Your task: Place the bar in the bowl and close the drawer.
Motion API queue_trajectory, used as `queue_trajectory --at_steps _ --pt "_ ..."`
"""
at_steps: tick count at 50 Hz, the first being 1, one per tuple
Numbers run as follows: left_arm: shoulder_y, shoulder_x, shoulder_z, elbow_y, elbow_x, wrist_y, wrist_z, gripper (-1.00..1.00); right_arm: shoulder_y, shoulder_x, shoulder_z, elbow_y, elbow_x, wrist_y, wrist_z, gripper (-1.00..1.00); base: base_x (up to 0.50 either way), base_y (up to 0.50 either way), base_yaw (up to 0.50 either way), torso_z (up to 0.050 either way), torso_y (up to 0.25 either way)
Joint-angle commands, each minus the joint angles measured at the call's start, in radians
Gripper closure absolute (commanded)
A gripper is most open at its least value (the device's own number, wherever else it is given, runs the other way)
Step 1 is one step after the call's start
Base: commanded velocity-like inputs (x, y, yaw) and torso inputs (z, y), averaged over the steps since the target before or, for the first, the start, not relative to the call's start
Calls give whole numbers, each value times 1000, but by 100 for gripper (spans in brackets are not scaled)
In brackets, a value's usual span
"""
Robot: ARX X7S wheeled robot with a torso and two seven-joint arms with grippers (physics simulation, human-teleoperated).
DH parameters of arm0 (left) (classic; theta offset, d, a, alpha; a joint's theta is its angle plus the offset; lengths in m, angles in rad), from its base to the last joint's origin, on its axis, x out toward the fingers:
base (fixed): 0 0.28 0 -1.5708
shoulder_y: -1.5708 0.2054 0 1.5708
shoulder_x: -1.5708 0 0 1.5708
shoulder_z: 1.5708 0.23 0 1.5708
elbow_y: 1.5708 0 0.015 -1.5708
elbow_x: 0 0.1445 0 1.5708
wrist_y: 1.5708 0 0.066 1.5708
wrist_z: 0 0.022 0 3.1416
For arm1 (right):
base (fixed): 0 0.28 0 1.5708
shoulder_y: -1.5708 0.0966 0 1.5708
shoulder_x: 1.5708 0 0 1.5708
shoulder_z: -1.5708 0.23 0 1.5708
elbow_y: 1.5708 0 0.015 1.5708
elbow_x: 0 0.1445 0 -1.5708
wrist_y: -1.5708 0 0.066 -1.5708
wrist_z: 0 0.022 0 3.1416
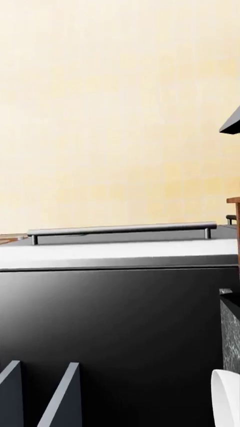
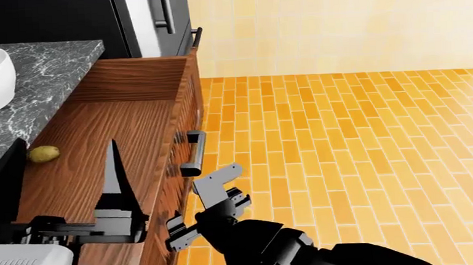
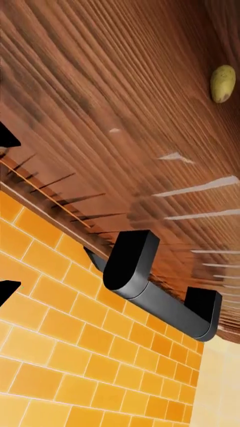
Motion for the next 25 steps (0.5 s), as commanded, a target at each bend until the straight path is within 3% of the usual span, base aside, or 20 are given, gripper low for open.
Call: queue_trajectory --at_steps 1,25 --pt "16 -14 -15 12 -4 -6 -17 -100 13 -29 20 -41 -47 13 -54 -100 0 0 0 0 0" --pt "24 -28 -34 2 -11 -20 -39 -100 61 -29 20 -102 -51 41 -109 -100 0 0 0 0 1"
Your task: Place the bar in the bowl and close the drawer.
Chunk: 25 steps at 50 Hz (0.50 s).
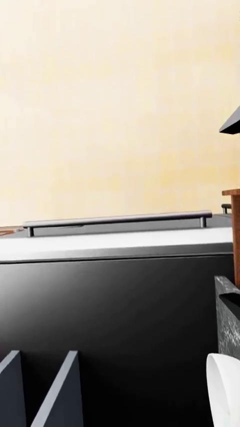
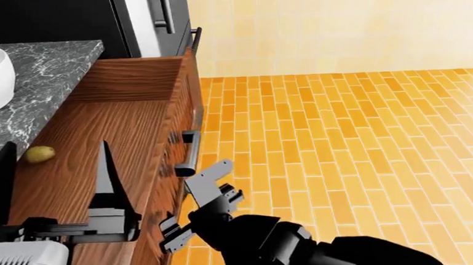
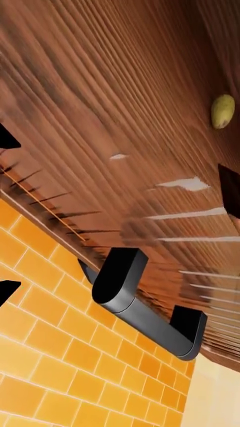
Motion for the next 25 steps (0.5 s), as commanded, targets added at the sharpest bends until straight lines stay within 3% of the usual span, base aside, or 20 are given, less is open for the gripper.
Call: queue_trajectory --at_steps 1,25 --pt "2 -9 -10 3 -6 -12 -14 -100 28 -33 23 -68 -32 2 -63 -100 0 0 0 0 0" --pt "41 -39 -38 43 -4 -21 -49 -100 57 -33 24 -162 -67 54 -106 -100 0 0 0 1 1"
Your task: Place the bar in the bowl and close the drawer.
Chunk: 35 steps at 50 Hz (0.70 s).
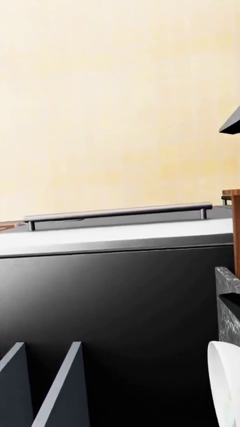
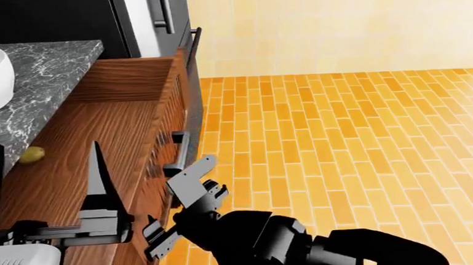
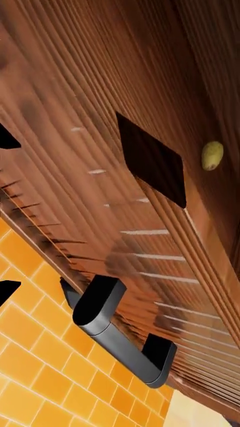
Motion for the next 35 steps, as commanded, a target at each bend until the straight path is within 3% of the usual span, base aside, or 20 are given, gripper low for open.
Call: queue_trajectory --at_steps 1,35 --pt "19 -11 -11 10 4 2 -13 -100 20 -31 16 -80 -25 11 -58 -100 0 0 0 0 10" --pt "46 -12 -10 -15 20 31 -12 -100 68 -31 18 -148 -83 79 -164 -100 0 0 0 0 1"
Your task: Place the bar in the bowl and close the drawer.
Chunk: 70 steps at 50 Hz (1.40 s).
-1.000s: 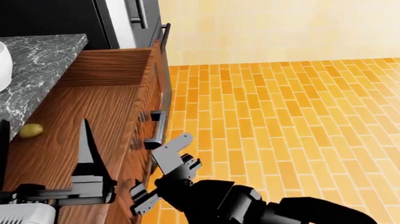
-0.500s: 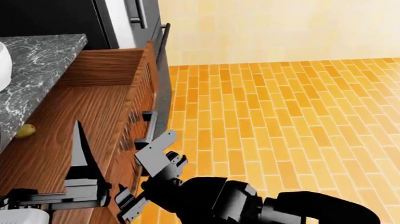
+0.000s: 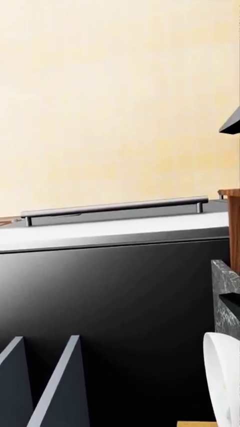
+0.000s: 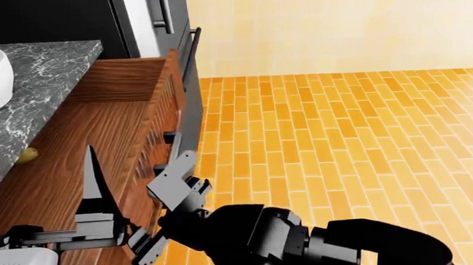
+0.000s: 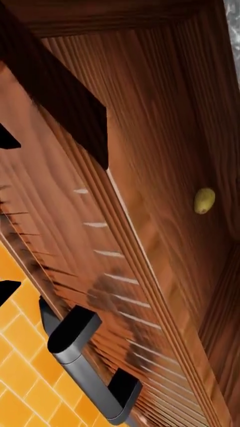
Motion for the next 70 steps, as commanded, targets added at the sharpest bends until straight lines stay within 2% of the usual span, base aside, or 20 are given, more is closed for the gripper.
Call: queue_trajectory --at_steps 1,27,47,70 --pt "8 1 3 -9 8 12 4 -100 16 -30 16 -73 -31 23 -85 -100 0 0 0 0 0" --pt "-31 -5 15 25 -12 -37 -11 -100 19 -30 18 -92 -81 74 -160 -100 0 0 0 0 0" --pt "-44 4 52 53 14 -56 -14 -100 9 -30 18 15 -47 17 -97 -100 0 0 0 0 0" --pt "-78 18 97 70 27 -70 -1 -100 -137 -30 22 114 -159 -128 45 -100 0 0 0 0 0"
